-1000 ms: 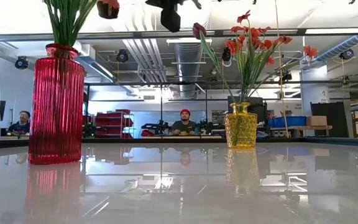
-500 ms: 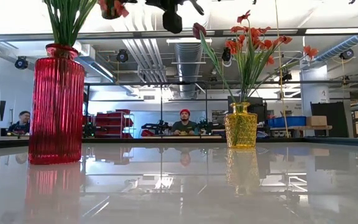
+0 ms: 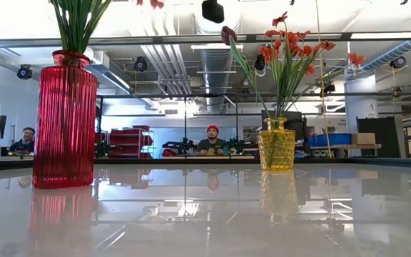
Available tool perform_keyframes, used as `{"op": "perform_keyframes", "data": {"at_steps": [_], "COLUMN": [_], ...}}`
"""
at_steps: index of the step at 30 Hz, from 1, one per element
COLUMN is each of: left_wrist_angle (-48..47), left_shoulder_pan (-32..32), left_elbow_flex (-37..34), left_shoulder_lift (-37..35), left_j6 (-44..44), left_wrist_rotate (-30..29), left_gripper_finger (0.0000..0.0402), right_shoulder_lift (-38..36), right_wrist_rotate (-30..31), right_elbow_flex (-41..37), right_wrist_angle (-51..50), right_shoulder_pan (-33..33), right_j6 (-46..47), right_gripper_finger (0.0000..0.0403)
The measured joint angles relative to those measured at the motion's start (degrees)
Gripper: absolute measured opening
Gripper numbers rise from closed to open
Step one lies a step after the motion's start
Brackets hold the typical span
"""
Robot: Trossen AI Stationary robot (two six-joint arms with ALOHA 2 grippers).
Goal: Sort flowers into vase by color
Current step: Put the orange flowers into the yellow vase
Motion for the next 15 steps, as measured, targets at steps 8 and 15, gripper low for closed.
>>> {"op": "perform_keyframes", "data": {"at_steps": [8, 15], "left_wrist_angle": [-2.65, -3.69], "left_shoulder_pan": [0.04, 0.04], "left_elbow_flex": [8.35, 8.76], "left_shoulder_lift": [-0.15, -0.83], "left_j6": [3.70, 4.34], "left_wrist_rotate": [-3.17, -3.15], "left_gripper_finger": [0.0240, 0.0240], "right_shoulder_lift": [-5.44, -11.15], "right_wrist_rotate": [4.69, 4.79], "right_elbow_flex": [0.00, -0.02], "right_wrist_angle": [0.08, -4.35], "right_shoulder_pan": [0.22, 0.24], "right_j6": [8.58, 20.40], "right_gripper_finger": [0.0013, 0.0013]}}
